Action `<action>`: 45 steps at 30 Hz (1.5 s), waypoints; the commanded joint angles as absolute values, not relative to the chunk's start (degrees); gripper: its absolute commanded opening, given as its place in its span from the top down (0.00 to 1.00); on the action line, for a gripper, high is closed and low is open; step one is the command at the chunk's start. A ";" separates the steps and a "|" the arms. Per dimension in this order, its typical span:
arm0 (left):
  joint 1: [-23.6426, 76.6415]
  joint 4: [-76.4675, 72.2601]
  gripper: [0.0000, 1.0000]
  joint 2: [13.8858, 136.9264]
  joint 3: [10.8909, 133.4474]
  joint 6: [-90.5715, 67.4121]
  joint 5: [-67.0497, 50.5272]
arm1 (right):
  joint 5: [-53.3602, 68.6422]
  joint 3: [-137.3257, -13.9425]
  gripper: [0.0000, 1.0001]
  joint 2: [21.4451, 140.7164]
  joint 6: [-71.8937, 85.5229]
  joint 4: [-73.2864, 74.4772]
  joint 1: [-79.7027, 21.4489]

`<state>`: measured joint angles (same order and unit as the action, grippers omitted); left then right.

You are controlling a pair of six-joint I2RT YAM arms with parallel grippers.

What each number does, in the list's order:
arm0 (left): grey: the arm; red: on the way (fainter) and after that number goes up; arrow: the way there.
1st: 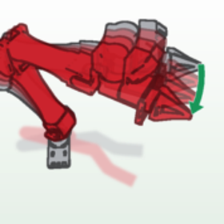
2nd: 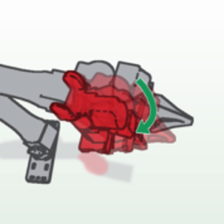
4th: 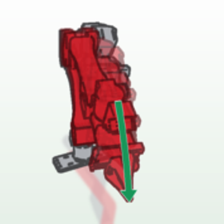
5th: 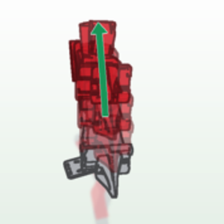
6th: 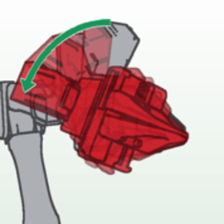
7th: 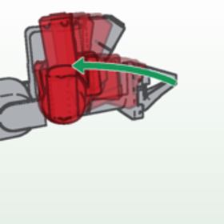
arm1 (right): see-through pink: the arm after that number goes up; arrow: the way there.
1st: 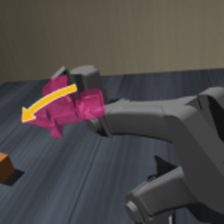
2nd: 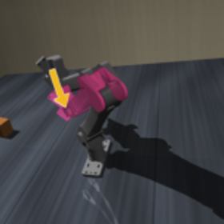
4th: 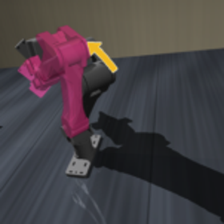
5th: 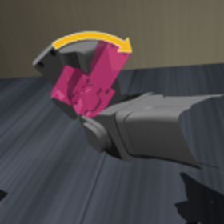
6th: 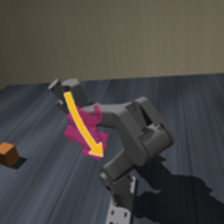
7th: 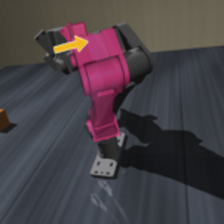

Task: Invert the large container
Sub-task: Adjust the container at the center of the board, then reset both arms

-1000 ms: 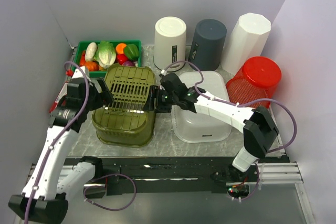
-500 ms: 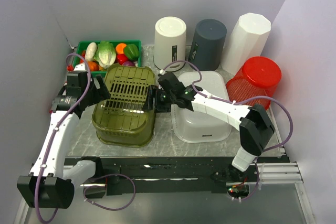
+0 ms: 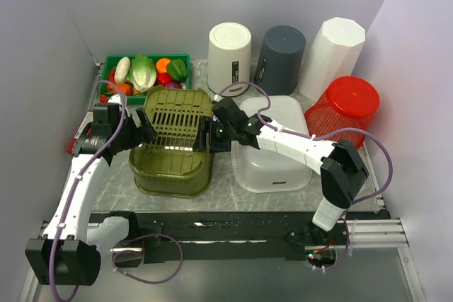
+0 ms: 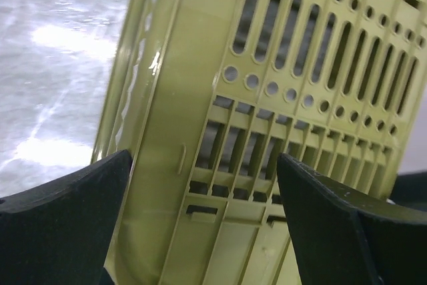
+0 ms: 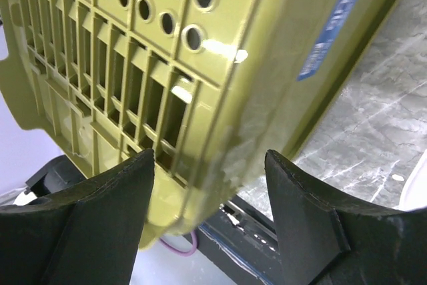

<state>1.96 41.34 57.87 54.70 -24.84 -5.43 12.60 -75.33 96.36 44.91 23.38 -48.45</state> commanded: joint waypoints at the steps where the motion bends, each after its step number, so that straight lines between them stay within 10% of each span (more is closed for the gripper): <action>1: 2.02 39.20 0.04 55.72 52.74 -26.10 -14.40 | 10.99 -76.46 0.26 95.36 43.33 24.26 -47.90; 18: 2.20 38.76 0.04 47.38 44.91 -28.21 -23.03 | 4.40 -70.74 0.25 87.89 43.95 25.74 -47.99; 45: 2.20 35.51 0.04 30.23 49.57 -31.91 3.68 | -23.01 -55.20 0.15 53.72 26.10 19.77 -47.20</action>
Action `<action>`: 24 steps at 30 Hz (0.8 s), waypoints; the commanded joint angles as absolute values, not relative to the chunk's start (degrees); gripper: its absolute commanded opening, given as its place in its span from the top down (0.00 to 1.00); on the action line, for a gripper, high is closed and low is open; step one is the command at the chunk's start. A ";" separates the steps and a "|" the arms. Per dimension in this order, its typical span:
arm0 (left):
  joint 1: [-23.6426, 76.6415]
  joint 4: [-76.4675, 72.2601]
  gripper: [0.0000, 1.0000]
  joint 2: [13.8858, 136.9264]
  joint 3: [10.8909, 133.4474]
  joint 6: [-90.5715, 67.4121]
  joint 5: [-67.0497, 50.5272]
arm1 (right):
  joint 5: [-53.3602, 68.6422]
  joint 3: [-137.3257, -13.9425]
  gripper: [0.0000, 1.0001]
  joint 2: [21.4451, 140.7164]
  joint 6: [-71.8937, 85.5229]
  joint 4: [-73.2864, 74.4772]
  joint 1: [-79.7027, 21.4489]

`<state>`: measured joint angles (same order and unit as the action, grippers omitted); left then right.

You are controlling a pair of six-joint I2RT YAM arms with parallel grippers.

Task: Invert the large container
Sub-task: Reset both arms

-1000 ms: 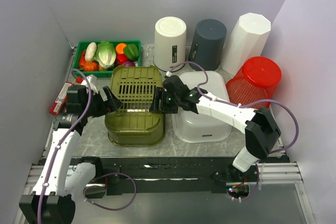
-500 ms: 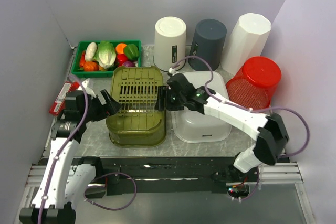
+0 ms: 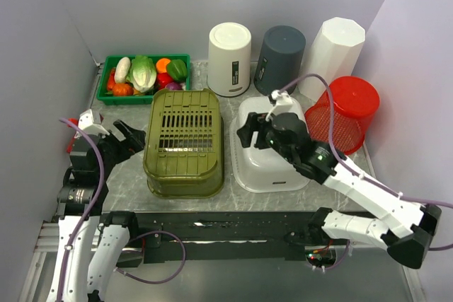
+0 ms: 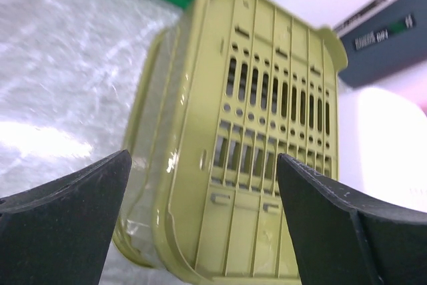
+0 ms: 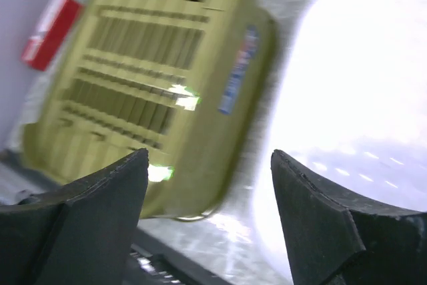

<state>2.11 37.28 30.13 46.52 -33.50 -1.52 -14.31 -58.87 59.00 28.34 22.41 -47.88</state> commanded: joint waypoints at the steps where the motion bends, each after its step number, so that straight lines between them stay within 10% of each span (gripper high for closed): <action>1: 2.20 35.59 0.04 30.84 49.83 -31.82 4.30 | -26.86 -54.50 0.07 52.74 26.36 20.30 -47.20; 12: 2.20 32.00 0.04 32.87 48.52 -31.03 11.42 | -28.31 -54.66 0.00 50.44 24.53 34.79 -37.80; 18: 2.20 29.27 0.04 31.82 45.80 -29.44 15.11 | 5.13 -56.95 0.00 54.40 13.28 40.07 -30.67; 24: 2.20 26.46 0.04 28.75 43.51 -29.00 16.25 | 7.30 -56.08 0.00 51.60 12.48 38.85 -30.67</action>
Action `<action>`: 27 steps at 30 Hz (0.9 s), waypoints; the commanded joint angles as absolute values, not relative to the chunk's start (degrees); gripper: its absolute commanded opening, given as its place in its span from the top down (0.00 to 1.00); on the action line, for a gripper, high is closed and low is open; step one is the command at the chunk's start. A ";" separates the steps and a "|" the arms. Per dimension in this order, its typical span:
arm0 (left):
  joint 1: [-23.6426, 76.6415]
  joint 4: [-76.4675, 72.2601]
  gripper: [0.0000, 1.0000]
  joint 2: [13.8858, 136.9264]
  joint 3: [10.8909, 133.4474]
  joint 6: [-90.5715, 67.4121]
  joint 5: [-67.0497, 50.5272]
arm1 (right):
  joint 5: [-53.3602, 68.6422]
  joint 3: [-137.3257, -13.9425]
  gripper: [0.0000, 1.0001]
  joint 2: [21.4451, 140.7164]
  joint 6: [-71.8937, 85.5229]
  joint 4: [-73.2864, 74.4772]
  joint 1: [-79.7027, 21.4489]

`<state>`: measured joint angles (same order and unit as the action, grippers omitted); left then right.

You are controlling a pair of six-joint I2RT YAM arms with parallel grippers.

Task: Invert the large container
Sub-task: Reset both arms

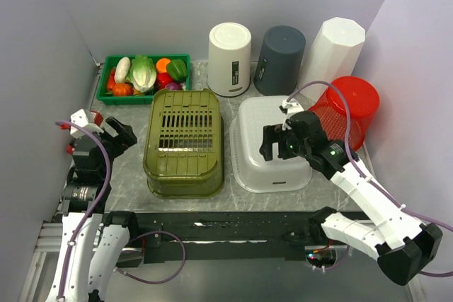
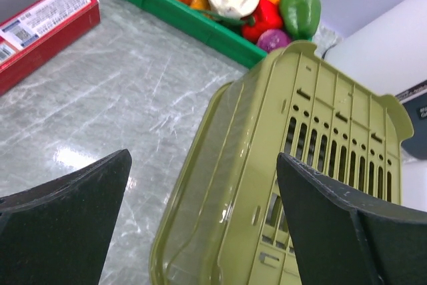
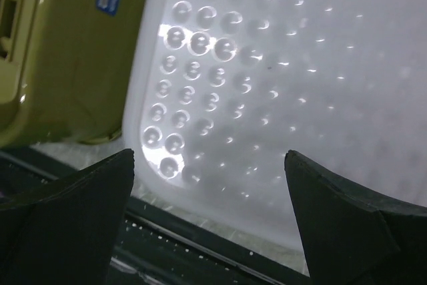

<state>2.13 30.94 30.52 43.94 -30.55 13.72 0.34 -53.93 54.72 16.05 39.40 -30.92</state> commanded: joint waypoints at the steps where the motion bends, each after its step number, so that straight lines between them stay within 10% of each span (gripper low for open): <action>1: 2.20 26.02 0.04 28.39 43.16 -29.09 16.43 | 6.77 -56.07 0.00 50.90 12.31 38.41 -30.67; 27: 2.11 24.35 0.04 29.88 42.10 -28.83 16.08 | -14.94 -48.87 0.00 45.35 13.27 29.36 -30.67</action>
<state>2.13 25.96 28.93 41.36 -29.34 14.96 -11.60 -49.91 46.94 12.58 33.63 -30.85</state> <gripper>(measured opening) 0.966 0.996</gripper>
